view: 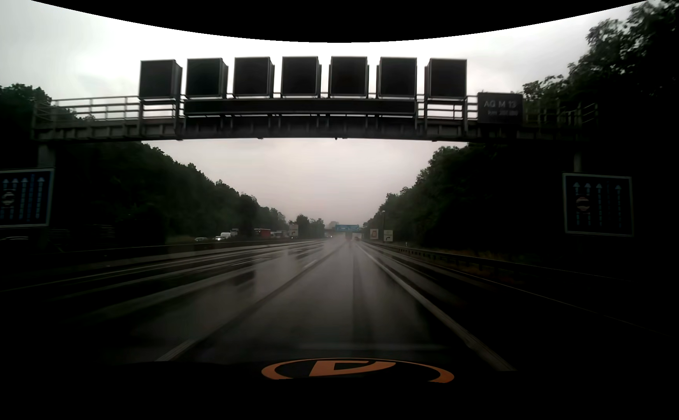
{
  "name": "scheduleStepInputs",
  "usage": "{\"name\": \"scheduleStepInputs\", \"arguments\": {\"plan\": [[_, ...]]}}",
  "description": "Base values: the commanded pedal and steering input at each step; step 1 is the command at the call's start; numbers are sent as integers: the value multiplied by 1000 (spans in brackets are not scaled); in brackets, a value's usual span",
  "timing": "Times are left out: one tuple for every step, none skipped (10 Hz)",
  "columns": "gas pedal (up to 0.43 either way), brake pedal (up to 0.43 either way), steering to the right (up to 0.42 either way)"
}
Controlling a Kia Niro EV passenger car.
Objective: Follow the waypoints while adhering to traffic rules and regulations
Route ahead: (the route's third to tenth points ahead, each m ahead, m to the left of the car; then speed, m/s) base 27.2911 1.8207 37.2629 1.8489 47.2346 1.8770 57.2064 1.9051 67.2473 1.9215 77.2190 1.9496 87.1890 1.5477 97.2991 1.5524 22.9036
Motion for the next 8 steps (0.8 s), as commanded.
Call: {"name": "scheduleStepInputs", "arguments": {"plan": [[59, 0, -1], [67, 0, -1], [67, 0, 0], [67, 0, 0], [67, 0, 0], [67, 0, 0], [67, 0, 0], [67, 0, 0]]}}
